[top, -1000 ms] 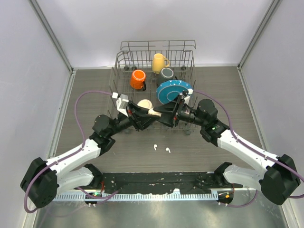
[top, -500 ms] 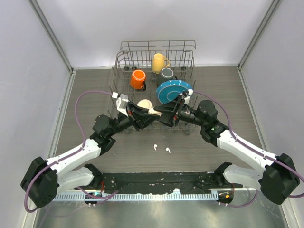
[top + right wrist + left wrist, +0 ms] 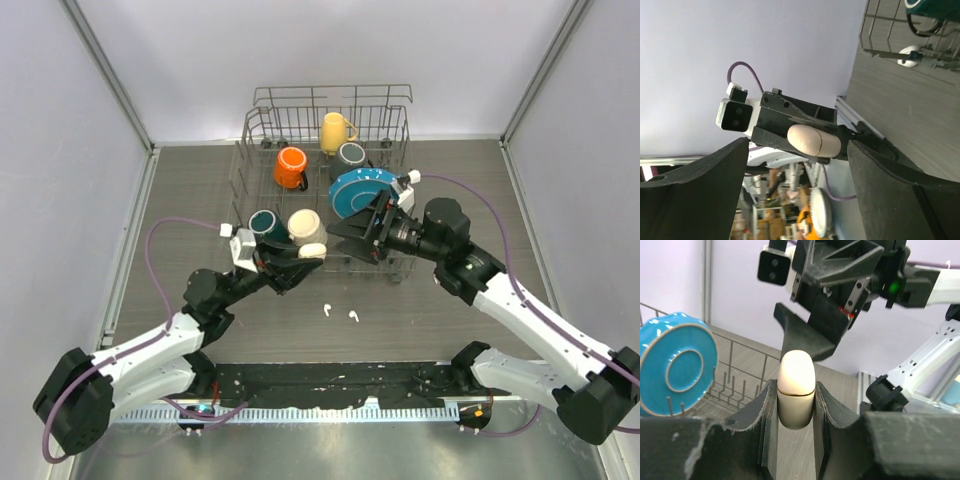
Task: Insert the wireless bluetooth earbuds into the charging case
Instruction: Pick up the charging case at the center of the board.
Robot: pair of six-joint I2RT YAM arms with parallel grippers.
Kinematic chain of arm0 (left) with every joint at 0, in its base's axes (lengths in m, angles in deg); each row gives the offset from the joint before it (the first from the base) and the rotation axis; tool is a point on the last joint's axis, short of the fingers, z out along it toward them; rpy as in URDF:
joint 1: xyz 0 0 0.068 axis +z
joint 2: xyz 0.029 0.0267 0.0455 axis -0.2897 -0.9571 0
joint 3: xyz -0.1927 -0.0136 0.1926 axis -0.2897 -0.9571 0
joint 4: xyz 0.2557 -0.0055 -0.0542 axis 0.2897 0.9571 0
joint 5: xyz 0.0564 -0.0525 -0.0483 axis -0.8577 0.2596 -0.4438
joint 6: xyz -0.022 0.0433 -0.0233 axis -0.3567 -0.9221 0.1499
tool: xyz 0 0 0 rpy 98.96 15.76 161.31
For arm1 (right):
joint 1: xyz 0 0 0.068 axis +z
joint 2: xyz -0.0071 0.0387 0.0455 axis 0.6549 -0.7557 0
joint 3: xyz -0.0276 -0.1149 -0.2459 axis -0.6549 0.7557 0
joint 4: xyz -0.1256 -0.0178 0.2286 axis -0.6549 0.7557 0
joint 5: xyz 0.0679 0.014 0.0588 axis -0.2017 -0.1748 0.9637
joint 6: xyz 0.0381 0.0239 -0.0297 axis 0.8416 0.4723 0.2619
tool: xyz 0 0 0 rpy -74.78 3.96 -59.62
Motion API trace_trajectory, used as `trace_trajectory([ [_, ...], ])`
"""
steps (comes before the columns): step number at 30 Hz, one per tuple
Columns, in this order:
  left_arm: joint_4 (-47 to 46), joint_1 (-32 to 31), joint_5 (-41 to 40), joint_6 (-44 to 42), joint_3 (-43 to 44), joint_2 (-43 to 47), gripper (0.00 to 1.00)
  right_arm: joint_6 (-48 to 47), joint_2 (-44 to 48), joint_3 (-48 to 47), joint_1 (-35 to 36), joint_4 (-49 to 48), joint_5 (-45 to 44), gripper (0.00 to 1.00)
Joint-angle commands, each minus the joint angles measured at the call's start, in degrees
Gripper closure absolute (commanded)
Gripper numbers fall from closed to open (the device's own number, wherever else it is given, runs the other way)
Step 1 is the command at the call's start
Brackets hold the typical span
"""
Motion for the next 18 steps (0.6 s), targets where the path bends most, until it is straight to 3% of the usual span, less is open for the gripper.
trace_trajectory([
  [1, -7.96, -0.27, -1.44, -8.81, -3.00, 6.21, 1.00, -18.00, 4.03, -6.45, 0.27, 14.30, -4.03, 0.15],
  [6, -7.17, -0.18, -1.62, -10.67, -5.20, 9.30, 1.00, -31.72, 5.96, -9.63, 0.27, 27.58, -9.74, 0.15],
  [11, -8.14, -0.27, -0.21, -10.23, -5.73, 8.69, 1.00, -36.92, 5.97, -12.26, 0.45, 29.96, -6.50, 0.15],
  [18, -14.55, -0.27, 0.05, -6.99, -6.43, 4.92, 1.00, -37.01, 3.24, -13.85, 3.08, 28.66, -6.58, 0.15],
])
